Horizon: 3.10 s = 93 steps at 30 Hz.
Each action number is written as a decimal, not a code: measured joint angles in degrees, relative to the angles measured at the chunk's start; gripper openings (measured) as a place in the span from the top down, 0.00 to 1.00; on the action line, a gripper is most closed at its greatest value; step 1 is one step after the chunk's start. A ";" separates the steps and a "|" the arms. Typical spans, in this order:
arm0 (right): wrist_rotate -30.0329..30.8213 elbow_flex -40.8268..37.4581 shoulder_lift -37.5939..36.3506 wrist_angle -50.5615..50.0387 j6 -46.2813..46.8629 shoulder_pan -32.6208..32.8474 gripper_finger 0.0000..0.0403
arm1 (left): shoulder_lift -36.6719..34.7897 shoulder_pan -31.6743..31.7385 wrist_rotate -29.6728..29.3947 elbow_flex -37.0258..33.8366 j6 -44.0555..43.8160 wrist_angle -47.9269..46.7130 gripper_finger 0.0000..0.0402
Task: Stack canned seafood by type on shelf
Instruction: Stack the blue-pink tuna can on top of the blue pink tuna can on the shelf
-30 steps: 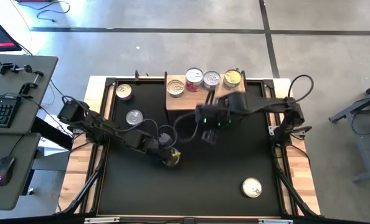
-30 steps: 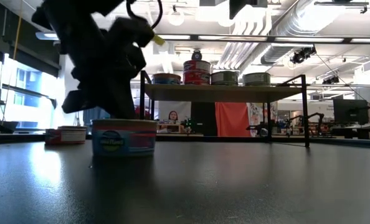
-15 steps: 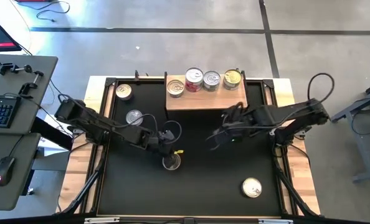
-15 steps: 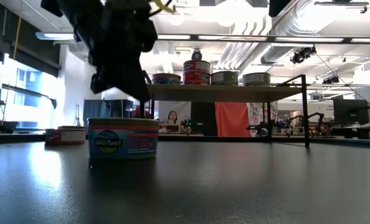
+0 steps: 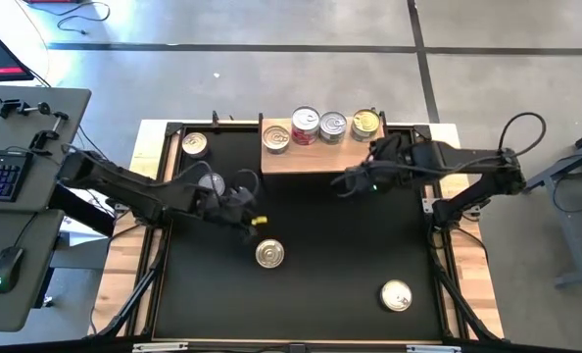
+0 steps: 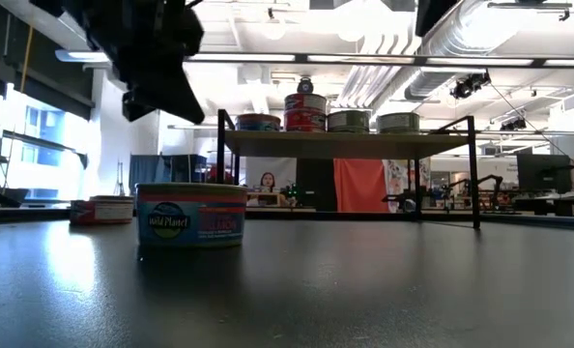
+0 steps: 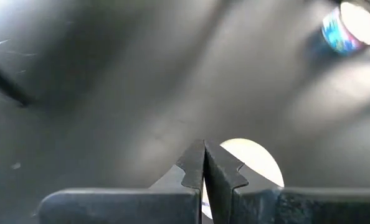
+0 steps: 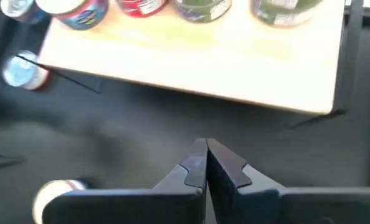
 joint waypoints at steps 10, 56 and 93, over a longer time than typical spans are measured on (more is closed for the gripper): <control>-9.62 0.00 0.03 12.59 -29.27 -16.59 0.84 | -6.92 9.80 0.52 -3.20 -3.55 0.95 1.00; -19.59 -15.55 -3.33 20.83 -40.57 -8.47 0.98 | -3.31 8.44 3.90 9.24 2.65 6.41 1.00; -33.57 2.82 37.03 39.90 -26.72 5.52 0.36 | 4.48 -25.13 -5.16 -12.81 -18.86 17.91 1.00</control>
